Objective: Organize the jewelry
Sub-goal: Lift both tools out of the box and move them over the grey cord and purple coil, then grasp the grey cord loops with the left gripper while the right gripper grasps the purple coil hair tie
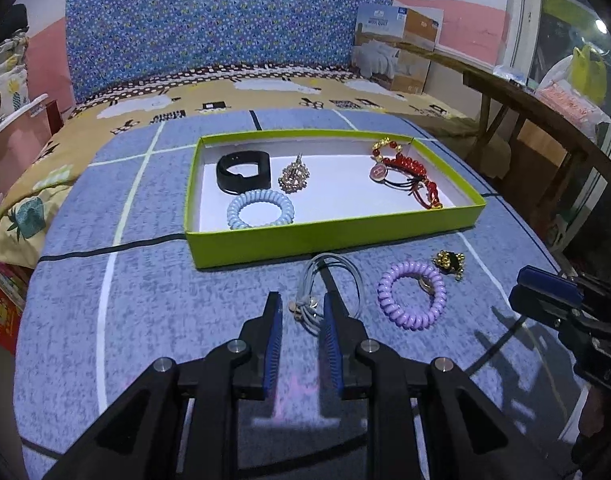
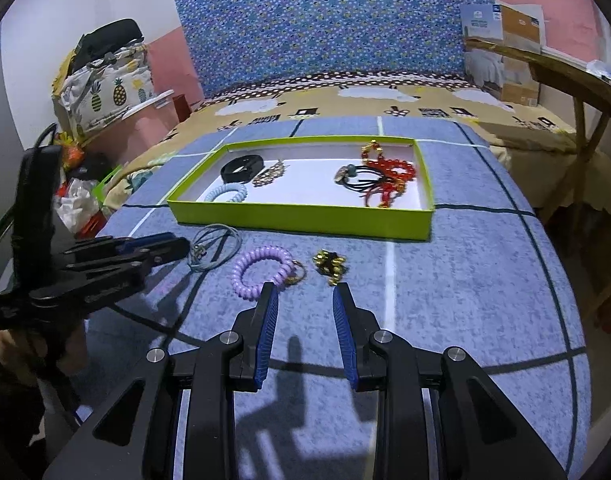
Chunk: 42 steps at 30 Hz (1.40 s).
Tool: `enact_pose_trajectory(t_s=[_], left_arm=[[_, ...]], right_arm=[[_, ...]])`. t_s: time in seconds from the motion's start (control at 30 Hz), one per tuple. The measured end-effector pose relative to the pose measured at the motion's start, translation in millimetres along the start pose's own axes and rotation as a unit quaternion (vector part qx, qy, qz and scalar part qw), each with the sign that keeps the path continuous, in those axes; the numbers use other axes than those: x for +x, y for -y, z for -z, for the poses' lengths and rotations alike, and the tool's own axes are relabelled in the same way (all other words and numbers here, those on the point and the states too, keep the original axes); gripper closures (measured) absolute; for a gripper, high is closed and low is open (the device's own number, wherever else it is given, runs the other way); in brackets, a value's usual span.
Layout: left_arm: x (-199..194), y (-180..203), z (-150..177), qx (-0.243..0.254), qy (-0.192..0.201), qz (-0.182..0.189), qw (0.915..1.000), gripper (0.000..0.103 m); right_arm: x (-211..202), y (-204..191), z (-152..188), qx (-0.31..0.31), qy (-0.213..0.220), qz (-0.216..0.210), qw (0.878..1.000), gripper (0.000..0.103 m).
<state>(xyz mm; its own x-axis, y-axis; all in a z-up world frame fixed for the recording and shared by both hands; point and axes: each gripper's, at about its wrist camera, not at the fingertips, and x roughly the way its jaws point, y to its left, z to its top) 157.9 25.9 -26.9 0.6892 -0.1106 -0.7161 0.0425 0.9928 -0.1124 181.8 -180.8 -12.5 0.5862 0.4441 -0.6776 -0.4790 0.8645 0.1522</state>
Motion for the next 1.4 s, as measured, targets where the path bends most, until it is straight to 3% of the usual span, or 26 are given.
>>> enact_pose_trajectory(t_s=[0.33, 0.47, 0.73, 0.8, 1.4], left_arm=[[23, 4, -7, 0.005, -0.034, 0.001, 0.9994, 0.081], [23, 6, -7, 0.010, -0.033, 0.005, 0.9994, 0.087], [20, -1, -6, -0.002, -0.030, 0.022, 0.9993, 0.087], [18, 0, -6, 0.000, -0.025, 0.019, 0.9995, 0.087], [-5, -22, 5, -0.022, -0.001, 0.018, 0.9996, 0.087]], right_arm=[[28, -8, -2, 0.019, -0.031, -0.023, 0.999, 0.075], [35, -10, -1, 0.029, -0.041, -0.027, 0.998, 0.079], [44, -11, 0, 0.049, -0.054, -0.028, 0.997, 0.080], [46, -10, -1, 0.054, -0.058, -0.030, 0.996, 0.086], [59, 0, -12, 0.150, -0.087, -0.033, 0.984, 0.086]])
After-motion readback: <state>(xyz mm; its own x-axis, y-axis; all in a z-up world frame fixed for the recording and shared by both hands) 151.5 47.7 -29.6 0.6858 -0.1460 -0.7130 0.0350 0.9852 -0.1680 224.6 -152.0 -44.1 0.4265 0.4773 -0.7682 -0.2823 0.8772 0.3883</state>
